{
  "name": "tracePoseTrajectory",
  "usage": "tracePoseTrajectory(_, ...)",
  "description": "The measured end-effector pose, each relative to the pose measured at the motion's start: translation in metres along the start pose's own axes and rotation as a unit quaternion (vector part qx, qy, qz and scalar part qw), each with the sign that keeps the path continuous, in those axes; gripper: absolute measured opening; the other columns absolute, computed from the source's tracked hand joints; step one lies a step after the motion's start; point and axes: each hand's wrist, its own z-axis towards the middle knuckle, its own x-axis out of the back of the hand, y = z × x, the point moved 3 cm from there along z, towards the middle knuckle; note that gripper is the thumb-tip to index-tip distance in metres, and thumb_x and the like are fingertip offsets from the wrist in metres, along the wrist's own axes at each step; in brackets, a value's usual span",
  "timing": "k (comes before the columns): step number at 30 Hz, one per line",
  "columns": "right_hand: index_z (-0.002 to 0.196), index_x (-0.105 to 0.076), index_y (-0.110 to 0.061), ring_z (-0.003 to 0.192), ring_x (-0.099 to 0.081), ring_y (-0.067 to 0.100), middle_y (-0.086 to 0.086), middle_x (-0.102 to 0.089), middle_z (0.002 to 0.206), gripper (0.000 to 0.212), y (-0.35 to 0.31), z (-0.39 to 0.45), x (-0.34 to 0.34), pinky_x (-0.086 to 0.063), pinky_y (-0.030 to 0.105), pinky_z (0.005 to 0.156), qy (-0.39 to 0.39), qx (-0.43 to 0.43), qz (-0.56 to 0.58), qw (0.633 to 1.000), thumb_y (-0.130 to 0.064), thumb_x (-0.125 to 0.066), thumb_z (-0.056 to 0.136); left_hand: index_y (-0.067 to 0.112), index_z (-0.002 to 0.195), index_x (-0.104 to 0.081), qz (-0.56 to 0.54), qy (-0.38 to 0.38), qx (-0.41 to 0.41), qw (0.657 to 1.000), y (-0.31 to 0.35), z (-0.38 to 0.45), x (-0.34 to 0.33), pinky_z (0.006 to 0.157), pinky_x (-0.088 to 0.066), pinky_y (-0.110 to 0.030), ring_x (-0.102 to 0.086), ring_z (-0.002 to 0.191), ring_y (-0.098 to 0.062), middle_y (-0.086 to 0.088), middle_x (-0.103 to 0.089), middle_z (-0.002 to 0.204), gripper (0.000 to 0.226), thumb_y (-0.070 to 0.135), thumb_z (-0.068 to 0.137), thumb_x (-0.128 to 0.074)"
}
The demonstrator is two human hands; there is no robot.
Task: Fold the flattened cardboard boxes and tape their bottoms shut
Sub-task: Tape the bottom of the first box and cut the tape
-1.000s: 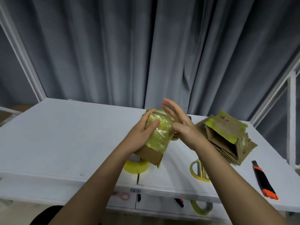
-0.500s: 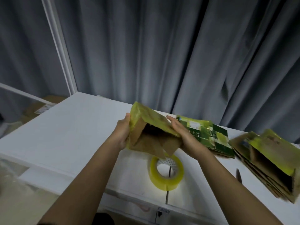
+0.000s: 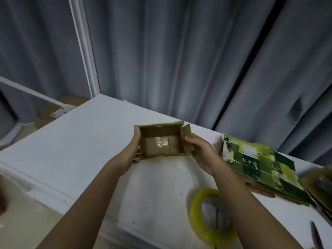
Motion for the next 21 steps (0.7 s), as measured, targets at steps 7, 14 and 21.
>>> tracePoseTrajectory(7, 0.097, -0.067, -0.021, 0.080, -0.062, 0.010, -0.005, -0.070, 0.088, 0.025, 0.026, 0.053, -0.011, -0.045, 0.022, 0.070, 0.117, -0.079, 0.000, 0.990, -0.032, -0.044, 0.100, 0.019, 0.123, -0.055, 0.066, 0.017, 0.001, 0.998, 0.004, 0.053, 0.013, 0.091, -0.038, -0.029, -0.050, 0.103, -0.015, 0.003, -0.054, 0.118, 0.039, 0.039, 0.101, -0.029)
tracePoseTrajectory(14, 0.108, -0.066, -0.025, 0.107, -0.062, 0.018, 0.000, -0.069, 0.113, 0.043, 0.022, 0.089, -0.026, -0.046, 0.033, 0.098, 0.111, -0.039, 0.096, 0.988, -0.055, -0.037, 0.097, 0.015, 0.119, -0.060, -0.126, 0.047, -0.011, 0.991, 0.017, 0.103, 0.018, 0.082, -0.050, -0.032, -0.063, 0.096, -0.019, -0.001, -0.067, 0.113, 0.062, 0.066, 0.089, -0.041)
tracePoseTrajectory(21, 0.148, -0.035, -0.027, 0.144, -0.026, 0.014, -0.001, -0.026, 0.157, 0.059, 0.018, 0.076, -0.027, -0.021, 0.037, 0.118, 0.107, -0.016, 0.107, 0.988, -0.058, -0.026, 0.098, 0.018, 0.146, -0.032, -0.151, 0.062, -0.028, 0.986, 0.022, 0.088, 0.004, 0.096, -0.029, -0.025, -0.040, 0.127, -0.008, 0.013, -0.039, 0.138, 0.066, 0.059, 0.097, -0.016)
